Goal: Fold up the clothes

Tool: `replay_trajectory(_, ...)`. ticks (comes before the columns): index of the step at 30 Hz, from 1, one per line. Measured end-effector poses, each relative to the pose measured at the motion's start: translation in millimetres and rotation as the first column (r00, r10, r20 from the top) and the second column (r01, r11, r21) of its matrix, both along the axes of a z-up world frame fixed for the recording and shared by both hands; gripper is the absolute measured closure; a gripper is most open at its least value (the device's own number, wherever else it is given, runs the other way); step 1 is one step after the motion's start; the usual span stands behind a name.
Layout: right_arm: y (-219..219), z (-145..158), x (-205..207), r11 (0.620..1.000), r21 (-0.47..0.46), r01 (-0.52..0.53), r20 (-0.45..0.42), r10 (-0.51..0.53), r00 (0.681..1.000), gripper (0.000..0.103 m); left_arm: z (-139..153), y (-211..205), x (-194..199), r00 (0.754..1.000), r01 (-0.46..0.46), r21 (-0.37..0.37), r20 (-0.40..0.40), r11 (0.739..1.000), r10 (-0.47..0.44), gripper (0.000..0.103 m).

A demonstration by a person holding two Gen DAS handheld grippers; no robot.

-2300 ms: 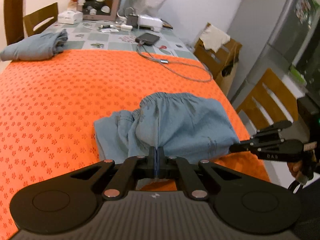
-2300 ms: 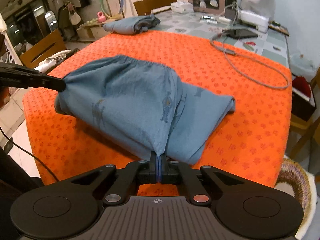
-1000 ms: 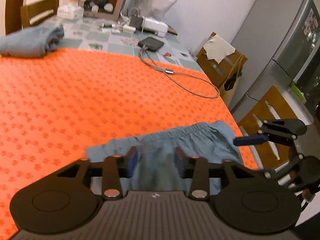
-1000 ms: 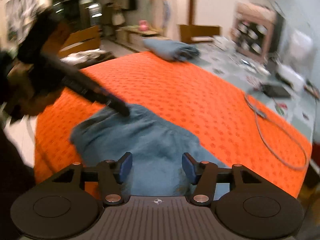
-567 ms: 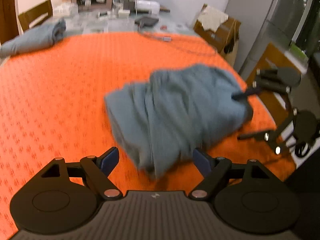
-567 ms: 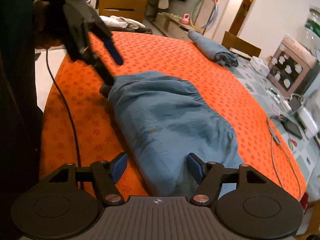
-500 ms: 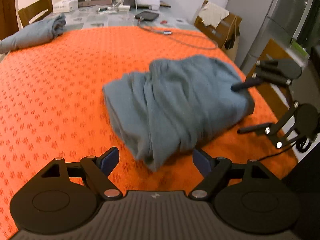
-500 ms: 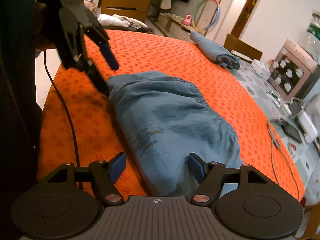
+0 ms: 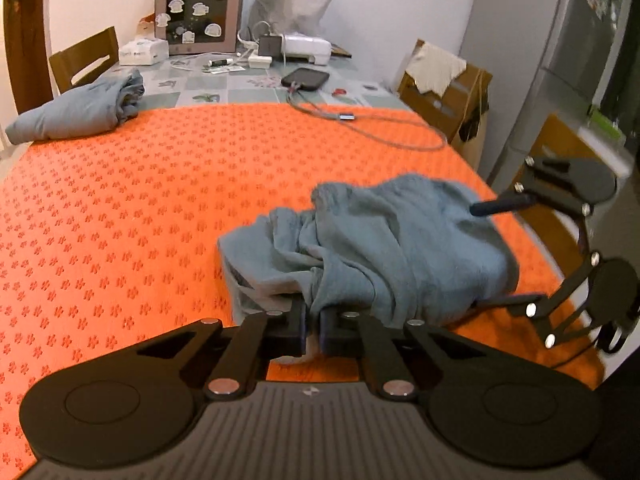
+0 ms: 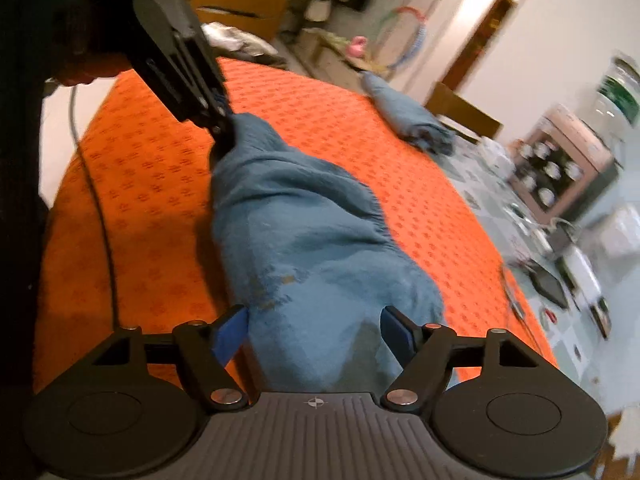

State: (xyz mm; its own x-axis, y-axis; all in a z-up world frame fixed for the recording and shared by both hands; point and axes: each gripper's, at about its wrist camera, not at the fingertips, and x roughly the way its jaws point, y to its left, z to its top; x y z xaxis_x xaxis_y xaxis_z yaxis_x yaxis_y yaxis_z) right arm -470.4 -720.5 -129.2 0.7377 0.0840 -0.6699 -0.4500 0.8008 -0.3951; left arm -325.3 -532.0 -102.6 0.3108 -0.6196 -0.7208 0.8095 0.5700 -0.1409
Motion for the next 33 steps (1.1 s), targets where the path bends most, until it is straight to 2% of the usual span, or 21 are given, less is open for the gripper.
replay_trajectory(2, 0.9, 2.6, -4.1, 1.0, -0.014, 0.011, 0.021, -0.011, 1.0, 0.022, 9.6, -3.1, 3.8, 0.999, -0.011, -0.011, -0.031, 1.0, 0.011, 0.098)
replay_trajectory(4, 5.3, 3.5, -6.6, 1.0, -0.022, 0.006, 0.041, -0.005, 0.999, 0.013, 19.4, -8.1, 7.6, 0.999, -0.017, -0.021, -0.045, 1.0, 0.016, 0.098)
replay_trajectory(7, 14.1, -2.2, -1.7, 0.999, -0.039, -0.004, 0.056, 0.006, 0.998, 0.01, 33.9, -17.0, 13.8, 0.998, -0.023, -0.037, -0.058, 0.999, 0.02, 0.098)
replay_trajectory(16, 42.6, -37.2, 39.0, 0.976, -0.217, 0.027, 0.115, -0.001, 0.993, 0.011, 45.0, -24.3, 32.4, 0.983, -0.085, -0.09, -0.169, 0.992, 0.069, 0.098)
replay_trajectory(17, 44.3, -40.8, 43.6, 0.973, -0.23, 0.032, 0.114, -0.006, 0.993, 0.017, 44.7, -23.1, 33.5, 0.981, -0.094, -0.09, -0.176, 0.992, 0.077, 0.098)
replay_trajectory(18, 44.8, -42.5, 47.6, 0.971, -0.237, 0.038, 0.108, -0.013, 0.994, 0.035, 44.2, -20.3, 35.0, 0.978, -0.107, -0.091, -0.19, 0.99, 0.088, 0.097)
replay_trajectory(19, 44.9, -43.5, 51.5, 0.969, -0.242, 0.046, 0.1, -0.022, 0.995, 0.044, 44.0, -16.2, 36.4, 0.973, -0.125, -0.095, -0.209, 0.988, 0.103, 0.096)
replay_trajectory(20, 44.1, -42.2, 54.0, 0.97, -0.236, 0.053, 0.094, -0.032, 0.995, 0.047, 44.5, -11.4, 37.1, 0.969, -0.14, -0.102, -0.22, 0.985, 0.115, 0.095)
replay_trajectory(23, 39.2, -35.3, 59.7, 0.976, -0.203, 0.081, 0.079, -0.066, 0.995, 0.062, 50.2, 5.4, 27.2, 0.981, -0.135, -0.114, -0.155, 0.984, 0.117, 0.075)
replay_trajectory(25, 37.5, -32.6, 60.0, 0.977, -0.193, 0.092, 0.066, -0.08, 0.995, 0.073, 51.6, 13.5, 16.6, 0.99, -0.115, -0.103, -0.099, 0.988, 0.104, 0.048)
replay_trajectory(26, 37.2, -31.7, 60.9, 0.977, -0.193, 0.09, 0.062, -0.079, 0.995, 0.074, 51.7, 16.8, 10.7, 0.993, -0.102, -0.095, -0.071, 0.99, 0.095, 0.04)
replay_trajectory(27, 37.2, -30.7, 61.7, 0.977, -0.195, 0.085, 0.058, -0.075, 0.996, 0.076, 51.0, 18.9, 5.0, 0.996, -0.085, -0.084, -0.047, 0.993, 0.082, 0.028)
replay_trajectory(30, 39.8, -28.8, 62.0, 0.975, -0.21, 0.07, 0.053, -0.06, 0.997, 0.079, 42.9, 15.7, -9.8, 1.0, -0.024, -0.036, -0.003, 0.999, 0.024, 0.019)
replay_trajectory(33, 40.2, -22.9, 65.1, 0.976, -0.205, 0.07, 0.05, -0.061, 0.997, 0.08, 27.5, 2.8, -20.7, 0.999, -0.001, 0.009, 0.044, 1.0, 0.001, 0.017)
